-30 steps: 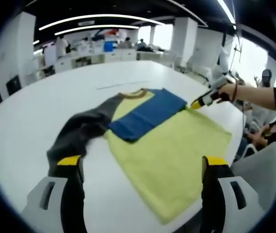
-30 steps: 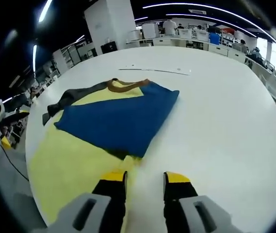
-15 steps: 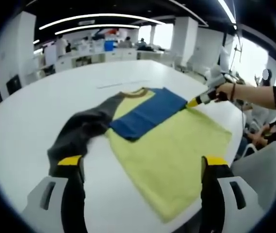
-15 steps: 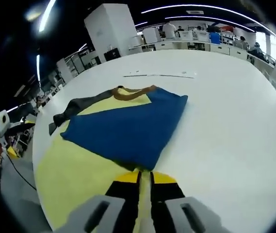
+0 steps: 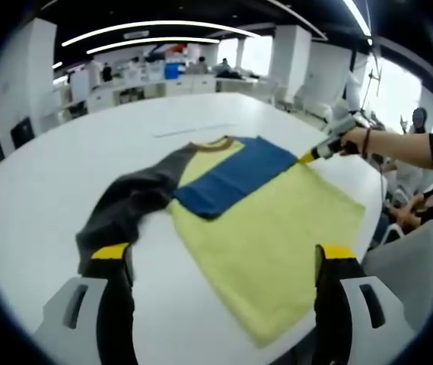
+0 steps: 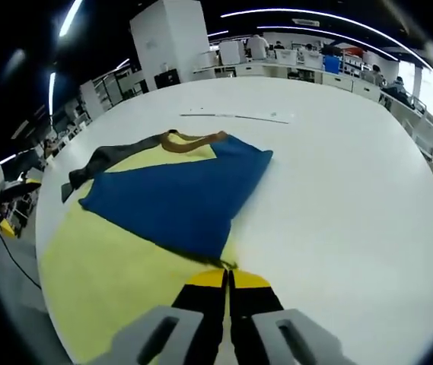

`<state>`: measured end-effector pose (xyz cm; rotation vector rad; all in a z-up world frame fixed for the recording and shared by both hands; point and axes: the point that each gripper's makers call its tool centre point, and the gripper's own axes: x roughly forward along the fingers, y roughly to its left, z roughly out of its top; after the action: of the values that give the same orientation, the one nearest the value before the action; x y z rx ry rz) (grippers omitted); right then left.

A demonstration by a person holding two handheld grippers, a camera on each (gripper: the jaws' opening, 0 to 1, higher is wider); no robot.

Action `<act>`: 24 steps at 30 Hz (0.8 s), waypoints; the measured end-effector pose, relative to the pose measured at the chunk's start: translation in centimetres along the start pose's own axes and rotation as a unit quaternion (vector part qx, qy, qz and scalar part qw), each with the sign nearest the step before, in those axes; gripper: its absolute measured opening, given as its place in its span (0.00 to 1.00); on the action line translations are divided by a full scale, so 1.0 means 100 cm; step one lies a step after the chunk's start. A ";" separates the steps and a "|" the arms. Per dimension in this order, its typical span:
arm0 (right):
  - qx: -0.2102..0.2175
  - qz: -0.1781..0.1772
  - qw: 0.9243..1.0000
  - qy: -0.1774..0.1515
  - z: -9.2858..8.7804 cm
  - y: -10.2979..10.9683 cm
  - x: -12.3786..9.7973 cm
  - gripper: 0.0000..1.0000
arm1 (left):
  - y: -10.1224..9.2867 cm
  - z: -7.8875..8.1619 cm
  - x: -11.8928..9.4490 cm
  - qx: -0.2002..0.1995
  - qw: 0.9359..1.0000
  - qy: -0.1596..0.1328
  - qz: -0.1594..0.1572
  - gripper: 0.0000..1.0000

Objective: Fold the garment on the visible template until the final outline fits inside the template.

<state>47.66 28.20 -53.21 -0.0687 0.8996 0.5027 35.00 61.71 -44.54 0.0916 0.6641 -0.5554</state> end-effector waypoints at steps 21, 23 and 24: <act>-0.036 -0.030 0.999 0.020 -0.003 -0.002 -0.001 0.00 | 0.000 0.000 -0.002 0.004 1.000 0.001 0.003 0.96; -0.038 -0.032 0.999 0.018 -0.001 -0.003 -0.001 0.04 | 0.000 0.000 -0.003 0.004 1.000 -0.001 0.002 0.96; -0.040 -0.033 0.999 0.015 0.000 -0.003 -0.001 0.06 | -0.001 0.001 -0.003 0.003 1.000 -0.001 0.002 0.96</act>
<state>47.71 27.84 -53.20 -0.1780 0.9044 0.4775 34.83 61.76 -44.34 0.0986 0.6593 -0.5535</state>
